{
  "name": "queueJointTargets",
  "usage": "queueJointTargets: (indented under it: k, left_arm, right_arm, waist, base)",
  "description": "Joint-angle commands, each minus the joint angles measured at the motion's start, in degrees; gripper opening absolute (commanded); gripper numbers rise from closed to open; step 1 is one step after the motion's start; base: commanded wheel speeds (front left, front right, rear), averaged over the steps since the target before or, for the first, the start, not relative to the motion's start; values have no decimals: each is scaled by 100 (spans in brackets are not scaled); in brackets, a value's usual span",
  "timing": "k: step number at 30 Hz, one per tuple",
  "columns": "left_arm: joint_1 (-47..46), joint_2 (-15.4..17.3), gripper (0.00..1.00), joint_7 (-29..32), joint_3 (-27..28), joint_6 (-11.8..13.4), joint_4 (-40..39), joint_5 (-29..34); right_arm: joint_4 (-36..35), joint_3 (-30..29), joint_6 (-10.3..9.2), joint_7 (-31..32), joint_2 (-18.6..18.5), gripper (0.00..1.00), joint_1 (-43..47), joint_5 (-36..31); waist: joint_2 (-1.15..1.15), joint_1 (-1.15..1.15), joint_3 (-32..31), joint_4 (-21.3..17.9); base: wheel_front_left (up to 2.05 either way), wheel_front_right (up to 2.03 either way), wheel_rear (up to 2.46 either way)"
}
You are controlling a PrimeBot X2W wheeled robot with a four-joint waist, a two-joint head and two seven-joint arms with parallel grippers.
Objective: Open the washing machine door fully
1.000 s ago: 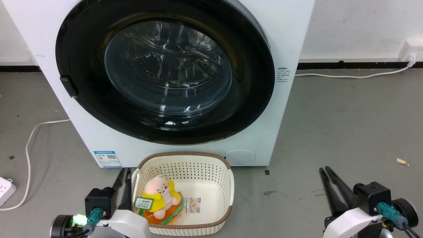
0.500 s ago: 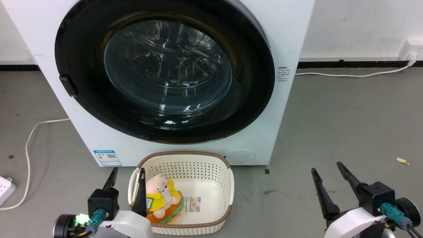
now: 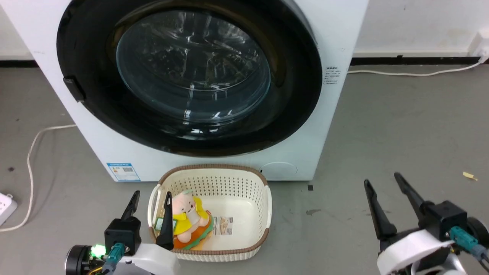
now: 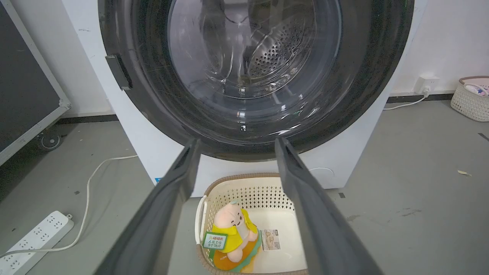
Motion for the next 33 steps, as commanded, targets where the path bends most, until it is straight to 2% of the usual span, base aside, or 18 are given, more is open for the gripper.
queueJointTargets:
  k: [1, 19, 32, 33]
  left_arm:
    - [-133, 7, 100, -67, -35, 21, 8, -12]
    - [-443, 8, 100, -294, -206, 53, -15, -43]
    - [-647, 8, 100, -450, -371, 90, -27, -86]
    - [-663, 8, 100, -462, -384, 93, -25, -91]
  right_arm:
    - [-24, -16, -1, -62, -15, 100, -158, 79]
    - [106, -299, -2, 277, -300, 100, -1525, 1041]
    - [681, -723, -2, 775, -181, 100, -2834, 1735]
    - [748, -758, -2, 823, -173, 69, -2934, 1782]
  waist:
    - [0, 0, 59, 18]
    - [0, 0, 646, 229]
    - [0, 0, 1017, 419]
    - [0, 0, 1043, 437]
  base:
    - [0, 0, 0]
    - [0, 0, 0]
    - [0, 0, 0]
    - [0, 0, 0]
